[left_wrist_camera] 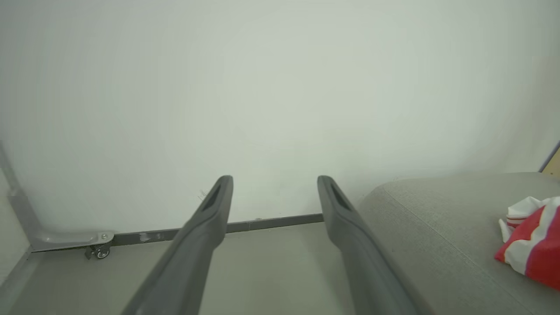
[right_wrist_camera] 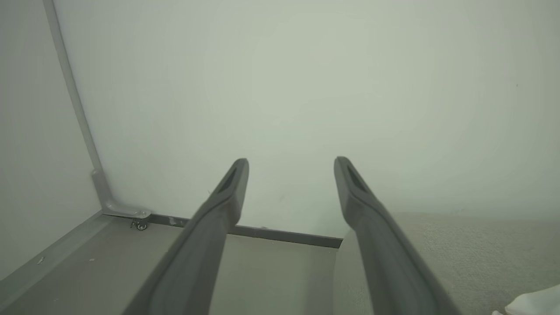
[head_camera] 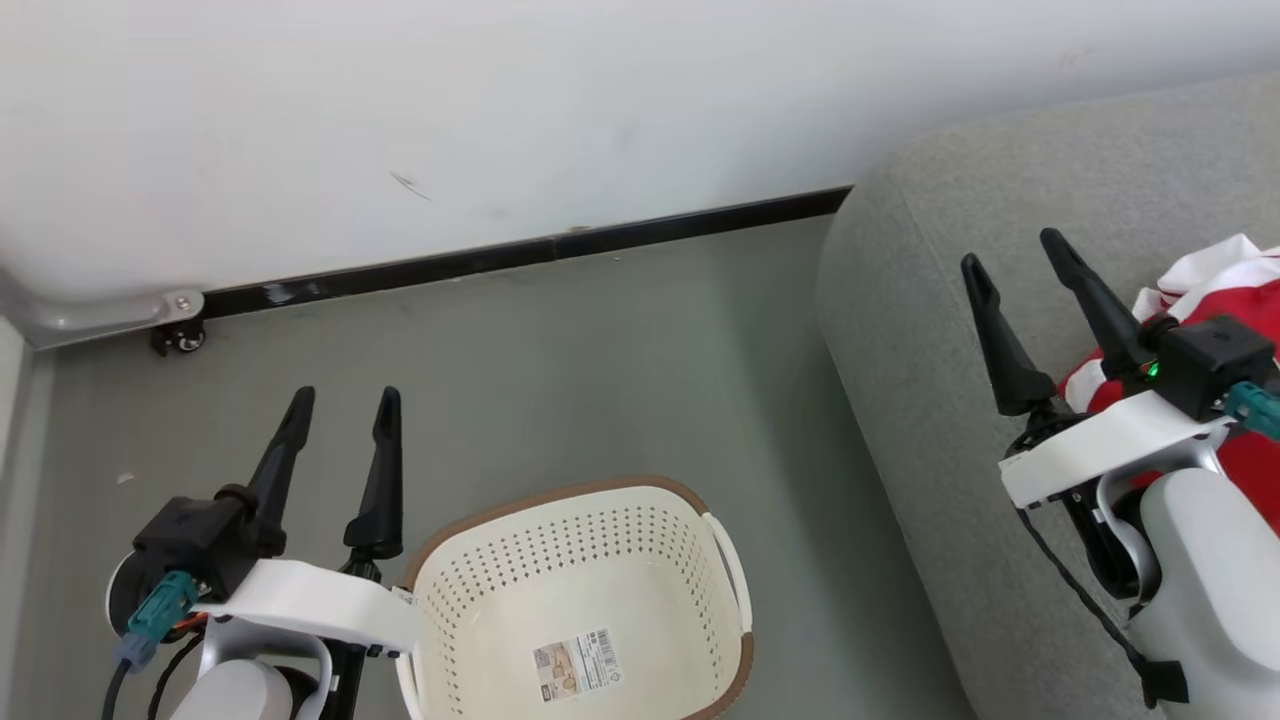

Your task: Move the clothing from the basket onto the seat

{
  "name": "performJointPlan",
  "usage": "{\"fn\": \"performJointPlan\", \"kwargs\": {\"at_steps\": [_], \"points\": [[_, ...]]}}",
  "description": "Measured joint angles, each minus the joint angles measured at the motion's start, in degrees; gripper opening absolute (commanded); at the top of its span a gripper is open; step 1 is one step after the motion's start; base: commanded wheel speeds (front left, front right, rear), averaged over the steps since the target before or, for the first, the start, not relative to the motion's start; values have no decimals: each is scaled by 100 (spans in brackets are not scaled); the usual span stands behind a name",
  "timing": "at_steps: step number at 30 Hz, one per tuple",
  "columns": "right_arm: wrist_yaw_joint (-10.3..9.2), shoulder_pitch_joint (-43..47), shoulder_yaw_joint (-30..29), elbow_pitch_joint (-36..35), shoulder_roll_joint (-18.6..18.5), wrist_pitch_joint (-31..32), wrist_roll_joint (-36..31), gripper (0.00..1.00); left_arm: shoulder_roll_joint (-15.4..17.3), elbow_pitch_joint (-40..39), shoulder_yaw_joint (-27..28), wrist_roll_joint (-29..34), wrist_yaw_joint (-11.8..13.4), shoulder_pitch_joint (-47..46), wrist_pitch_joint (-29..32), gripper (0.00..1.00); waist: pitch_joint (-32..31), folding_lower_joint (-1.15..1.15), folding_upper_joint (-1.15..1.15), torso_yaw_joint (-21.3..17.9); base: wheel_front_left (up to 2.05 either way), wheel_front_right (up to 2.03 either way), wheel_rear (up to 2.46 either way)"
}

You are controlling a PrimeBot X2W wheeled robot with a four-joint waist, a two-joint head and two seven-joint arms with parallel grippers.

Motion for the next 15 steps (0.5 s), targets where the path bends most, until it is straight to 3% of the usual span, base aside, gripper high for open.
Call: {"fn": "performJointPlan", "kwargs": {"at_steps": [15], "points": [[0,393,-105,152,428,-1,-393,100,-127,129,267,634,578,539,-4,100,-336,0,0,418,0,0,0]]}}
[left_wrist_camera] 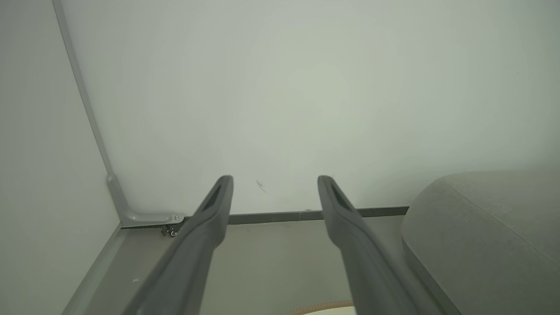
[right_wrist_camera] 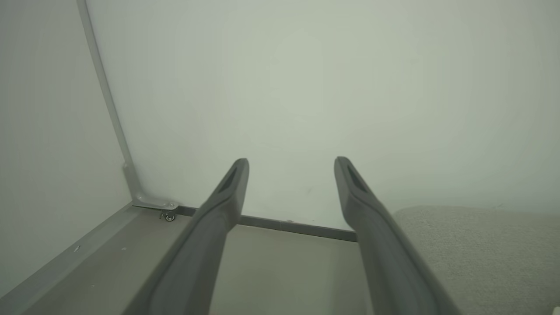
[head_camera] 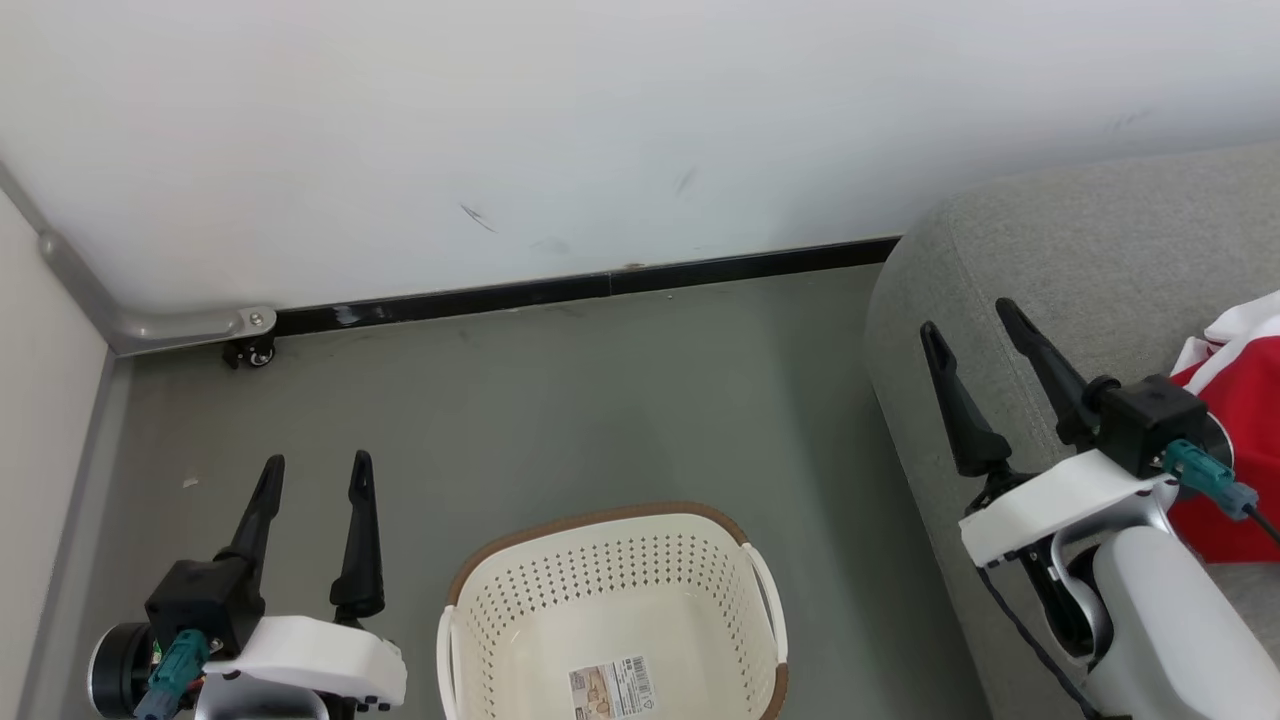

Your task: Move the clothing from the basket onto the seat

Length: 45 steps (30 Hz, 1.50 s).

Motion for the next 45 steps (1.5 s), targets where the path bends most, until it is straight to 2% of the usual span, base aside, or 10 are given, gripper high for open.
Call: {"fn": "performJointPlan", "kwargs": {"at_steps": [10,20,30,45], "points": [[0,430,-285,86,281,-15,-277,100,-92,88,9,215,261,340,0,100,-231,0,0,186,0,0,0],[0,931,-348,9,664,-62,-546,100,-196,168,20,324,321,571,0,100,-442,0,0,318,0,0,0],[0,1395,-455,-88,821,-70,-764,100,-238,125,15,371,371,688,0,100,-554,0,0,352,0,0,0],[0,1680,-599,-286,867,-66,-827,100,-218,132,27,633,547,788,0,100,-548,0,0,302,0,0,0]]}}
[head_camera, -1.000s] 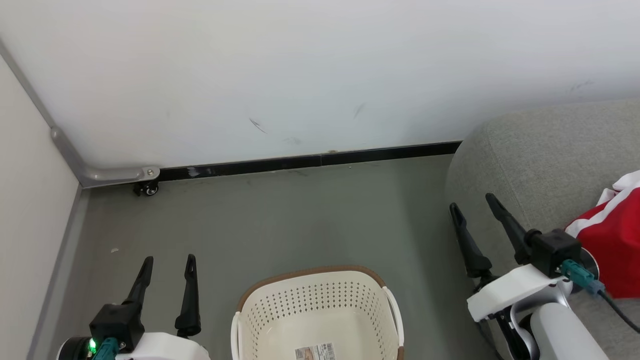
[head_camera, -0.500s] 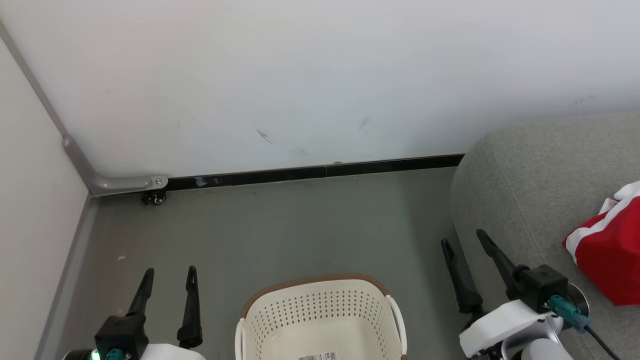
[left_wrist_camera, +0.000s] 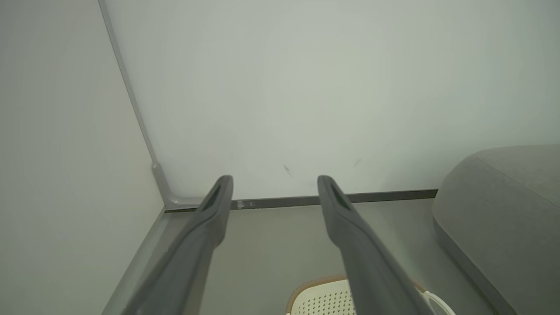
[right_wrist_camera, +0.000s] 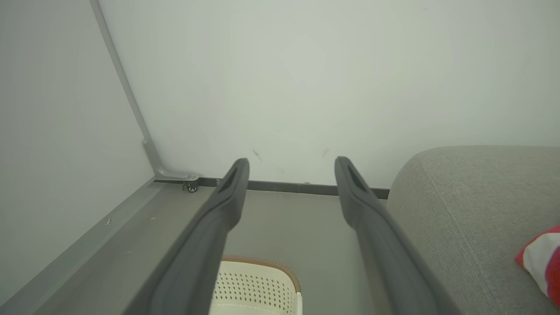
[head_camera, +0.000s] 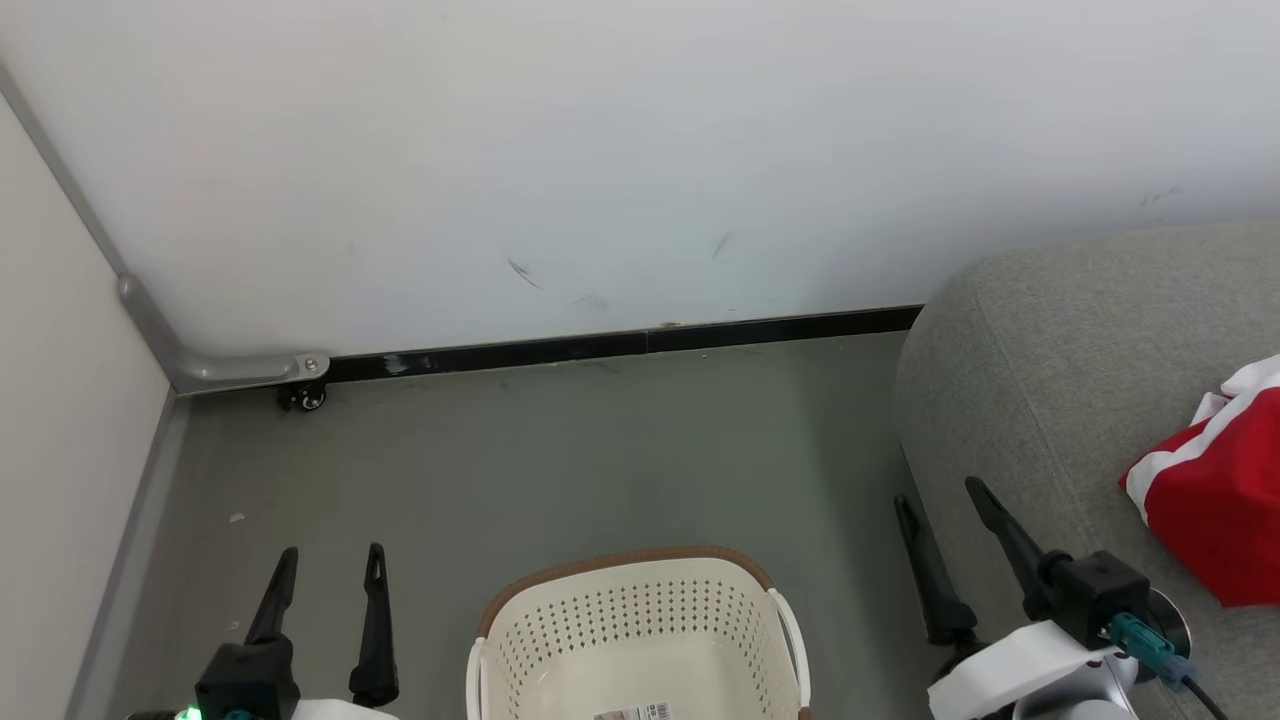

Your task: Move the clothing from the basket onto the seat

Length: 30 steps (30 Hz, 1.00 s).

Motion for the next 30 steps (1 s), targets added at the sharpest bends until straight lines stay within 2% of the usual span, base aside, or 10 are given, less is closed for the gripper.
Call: {"fn": "performJointPlan", "kwargs": {"at_steps": [4,30], "points": [[0,54,-34,-60,10,15,-1,100,20,51,-36,87,68,1,0,100,3,0,0,1,0,0,0],[0,171,0,-286,30,68,83,100,81,174,-33,86,94,1,0,100,67,0,0,47,0,0,0]]}}
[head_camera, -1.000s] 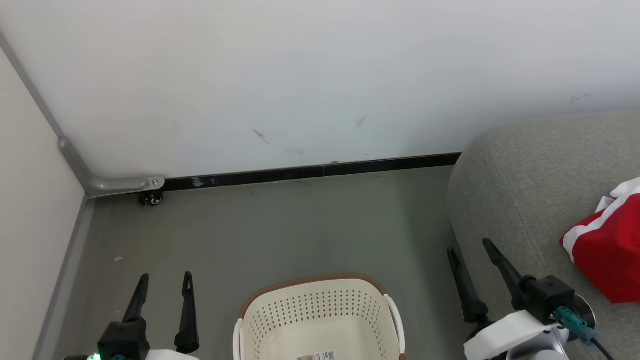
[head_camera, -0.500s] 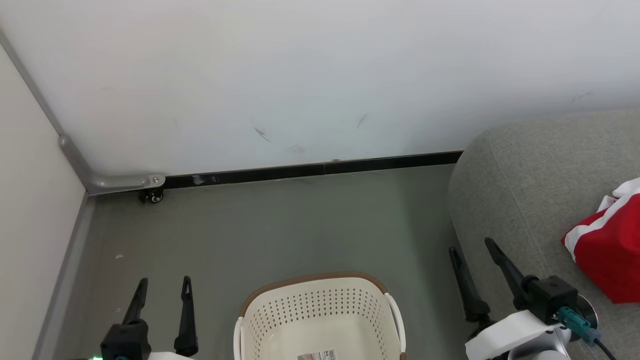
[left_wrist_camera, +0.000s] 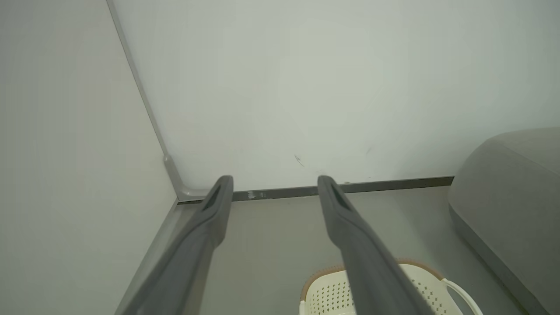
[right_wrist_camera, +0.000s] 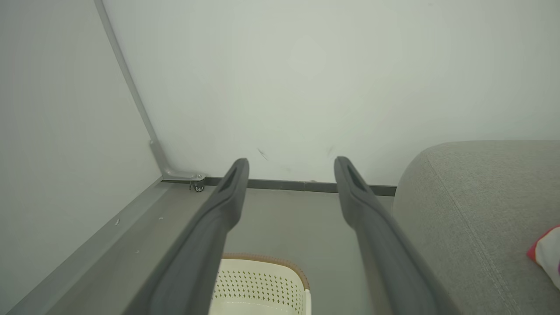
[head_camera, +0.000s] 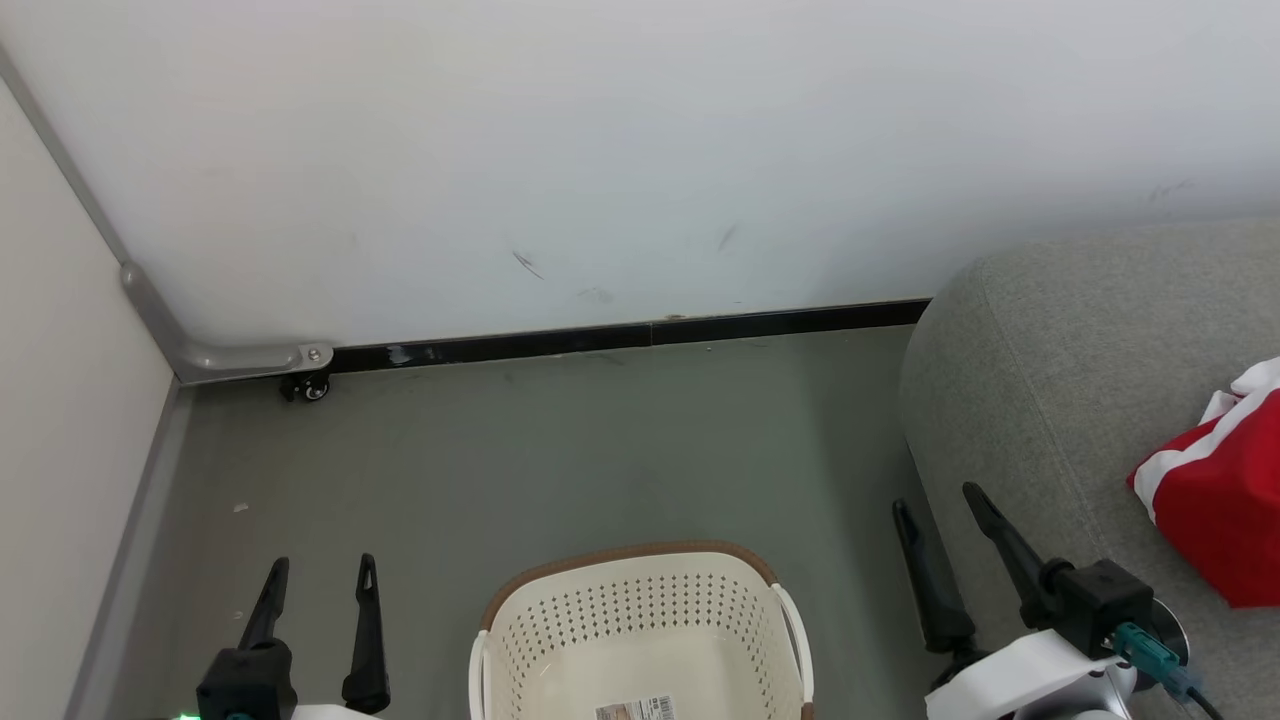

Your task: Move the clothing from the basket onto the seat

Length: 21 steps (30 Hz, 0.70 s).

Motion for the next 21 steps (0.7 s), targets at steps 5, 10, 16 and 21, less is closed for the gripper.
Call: {"fn": "performJointPlan", "kwargs": {"at_steps": [5,10,16,21], "points": [[0,18,43,-22,0,8,29,100,3,0,4,-3,0,0,0,100,7,0,0,12,0,0,0],[0,19,57,-25,1,49,59,100,-11,-8,7,-4,7,-1,0,100,10,0,0,21,0,0,0],[0,21,60,-31,1,55,71,100,-14,-19,8,-4,7,-1,0,100,6,0,0,35,0,0,0],[0,25,77,-31,1,57,127,100,-18,-19,5,-4,7,-1,0,100,2,0,0,52,0,0,0]]}}
